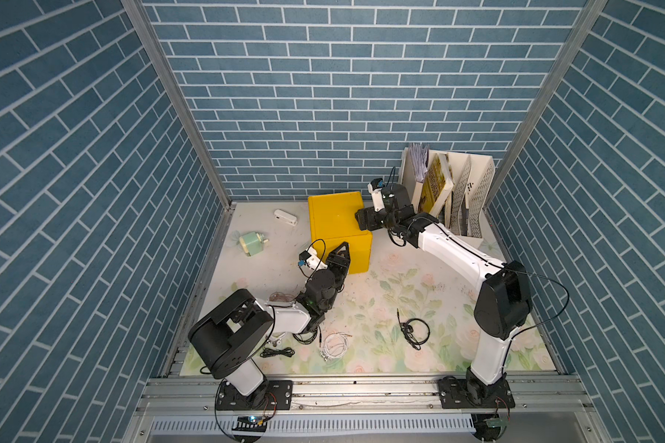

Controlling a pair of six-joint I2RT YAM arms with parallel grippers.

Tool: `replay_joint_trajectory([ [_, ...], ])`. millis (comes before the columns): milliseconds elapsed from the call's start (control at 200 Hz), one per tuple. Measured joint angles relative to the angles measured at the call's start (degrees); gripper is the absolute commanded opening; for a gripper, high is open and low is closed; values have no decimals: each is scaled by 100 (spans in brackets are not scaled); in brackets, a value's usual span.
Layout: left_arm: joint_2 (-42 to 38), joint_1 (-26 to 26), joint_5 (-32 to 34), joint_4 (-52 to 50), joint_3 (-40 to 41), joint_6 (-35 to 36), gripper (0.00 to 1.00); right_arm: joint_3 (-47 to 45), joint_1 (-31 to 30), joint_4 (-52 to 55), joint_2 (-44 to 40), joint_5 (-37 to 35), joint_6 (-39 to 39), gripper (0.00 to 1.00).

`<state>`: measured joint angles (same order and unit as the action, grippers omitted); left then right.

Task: Place the wired earphones into the drawer by color
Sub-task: Open the drawer in the storage box.

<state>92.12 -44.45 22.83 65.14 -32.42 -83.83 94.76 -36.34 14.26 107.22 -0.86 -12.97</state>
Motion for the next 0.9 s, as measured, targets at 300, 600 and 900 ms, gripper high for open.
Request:
replay_joint_trajectory([
  [300, -149, -199, 50, 116, 210, 20, 35, 0, 0, 2, -2, -50, 33, 89],
  [600, -726, -1211, 793, 168, 868, -33, 36, 39, 0, 76, -2, -153, 42, 89],
  [900, -1012, -2190, 1644, -83, 1088, -227, 38, 81, 0, 155, -2, -190, 44, 89],
])
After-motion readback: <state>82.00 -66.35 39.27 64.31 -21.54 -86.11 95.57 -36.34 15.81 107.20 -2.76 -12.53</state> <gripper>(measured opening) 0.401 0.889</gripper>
